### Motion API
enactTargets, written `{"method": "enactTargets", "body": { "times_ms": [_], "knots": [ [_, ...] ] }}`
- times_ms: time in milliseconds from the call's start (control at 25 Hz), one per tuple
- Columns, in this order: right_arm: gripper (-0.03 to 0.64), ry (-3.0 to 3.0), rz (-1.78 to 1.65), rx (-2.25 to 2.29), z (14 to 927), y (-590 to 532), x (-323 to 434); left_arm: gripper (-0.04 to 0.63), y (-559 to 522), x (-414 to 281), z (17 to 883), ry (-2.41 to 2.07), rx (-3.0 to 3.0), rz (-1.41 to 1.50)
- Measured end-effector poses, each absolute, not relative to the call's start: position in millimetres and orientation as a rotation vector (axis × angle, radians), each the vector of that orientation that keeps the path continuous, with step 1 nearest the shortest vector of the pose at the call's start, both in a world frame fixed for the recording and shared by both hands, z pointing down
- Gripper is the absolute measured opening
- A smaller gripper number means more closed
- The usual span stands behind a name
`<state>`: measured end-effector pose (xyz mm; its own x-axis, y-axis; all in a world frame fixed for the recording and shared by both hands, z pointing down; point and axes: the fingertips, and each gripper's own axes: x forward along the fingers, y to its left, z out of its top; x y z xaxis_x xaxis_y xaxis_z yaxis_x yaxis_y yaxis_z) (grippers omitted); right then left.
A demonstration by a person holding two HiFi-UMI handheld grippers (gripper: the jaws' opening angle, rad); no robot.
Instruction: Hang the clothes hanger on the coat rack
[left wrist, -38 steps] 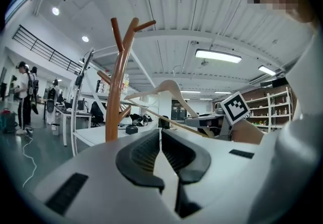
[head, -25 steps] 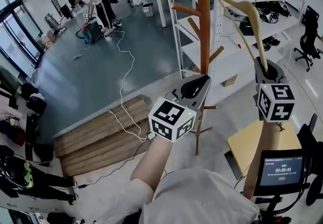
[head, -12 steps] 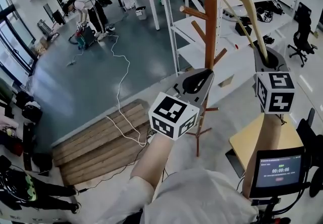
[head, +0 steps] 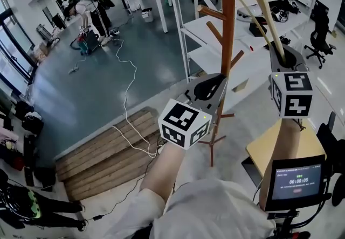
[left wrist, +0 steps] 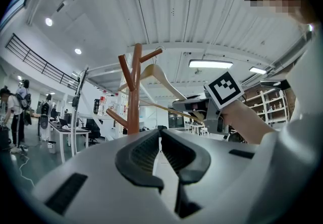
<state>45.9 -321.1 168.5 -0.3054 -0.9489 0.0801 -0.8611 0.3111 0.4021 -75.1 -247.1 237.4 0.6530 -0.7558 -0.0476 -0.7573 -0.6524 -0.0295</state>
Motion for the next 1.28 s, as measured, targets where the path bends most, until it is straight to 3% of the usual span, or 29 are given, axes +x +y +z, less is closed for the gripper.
{"method": "enactTargets", "body": {
  "times_ms": [1280],
  "knots": [
    [0.02, -2.192, -0.451, 1.662, 189.5, -322.4, 37.2, 0.008, -234.5, -90.3, 258.1, 1.395, -2.828, 0.044]
  ]
}}
